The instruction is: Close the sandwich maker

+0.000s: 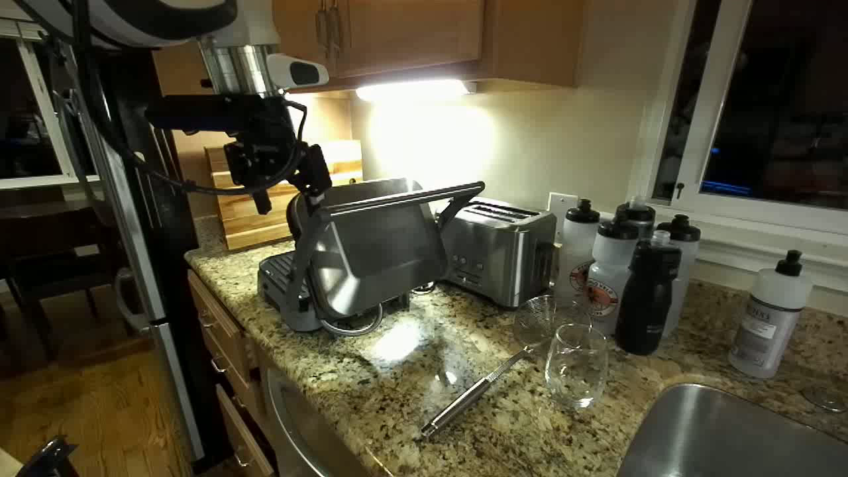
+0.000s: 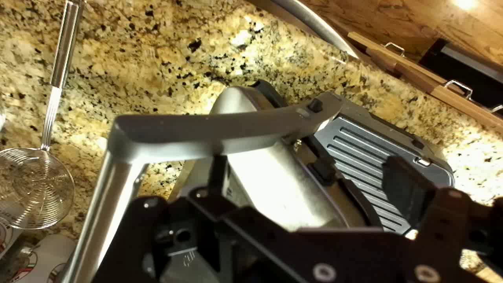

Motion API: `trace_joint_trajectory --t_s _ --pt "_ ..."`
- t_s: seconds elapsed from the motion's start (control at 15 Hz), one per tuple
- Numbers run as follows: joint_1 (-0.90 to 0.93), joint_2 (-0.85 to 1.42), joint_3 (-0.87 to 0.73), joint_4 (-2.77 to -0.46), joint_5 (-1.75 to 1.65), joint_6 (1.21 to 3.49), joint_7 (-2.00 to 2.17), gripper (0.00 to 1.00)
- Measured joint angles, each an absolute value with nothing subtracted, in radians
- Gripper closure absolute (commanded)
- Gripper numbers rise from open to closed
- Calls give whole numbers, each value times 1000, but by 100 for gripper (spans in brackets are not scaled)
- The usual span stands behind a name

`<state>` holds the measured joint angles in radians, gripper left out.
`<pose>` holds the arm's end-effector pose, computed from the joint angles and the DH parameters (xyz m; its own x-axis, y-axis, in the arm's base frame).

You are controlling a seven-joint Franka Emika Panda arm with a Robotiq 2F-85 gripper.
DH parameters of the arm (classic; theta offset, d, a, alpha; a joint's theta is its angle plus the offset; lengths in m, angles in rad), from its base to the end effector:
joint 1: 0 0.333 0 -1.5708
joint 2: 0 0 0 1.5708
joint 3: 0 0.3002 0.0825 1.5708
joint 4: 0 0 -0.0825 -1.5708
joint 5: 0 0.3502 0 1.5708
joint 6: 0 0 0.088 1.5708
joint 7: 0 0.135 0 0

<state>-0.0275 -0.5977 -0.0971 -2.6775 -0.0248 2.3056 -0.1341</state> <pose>0.3588 -0.0444 0.4161 0.9739 0.0335 0.2246 0.0350 -0.9994 -0.0030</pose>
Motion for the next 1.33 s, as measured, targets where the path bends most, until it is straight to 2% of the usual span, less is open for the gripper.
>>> trace_joint_trajectory --t_s 1.33 --pt "-45 -598 -95 -2615 -26 2286 -122 0"
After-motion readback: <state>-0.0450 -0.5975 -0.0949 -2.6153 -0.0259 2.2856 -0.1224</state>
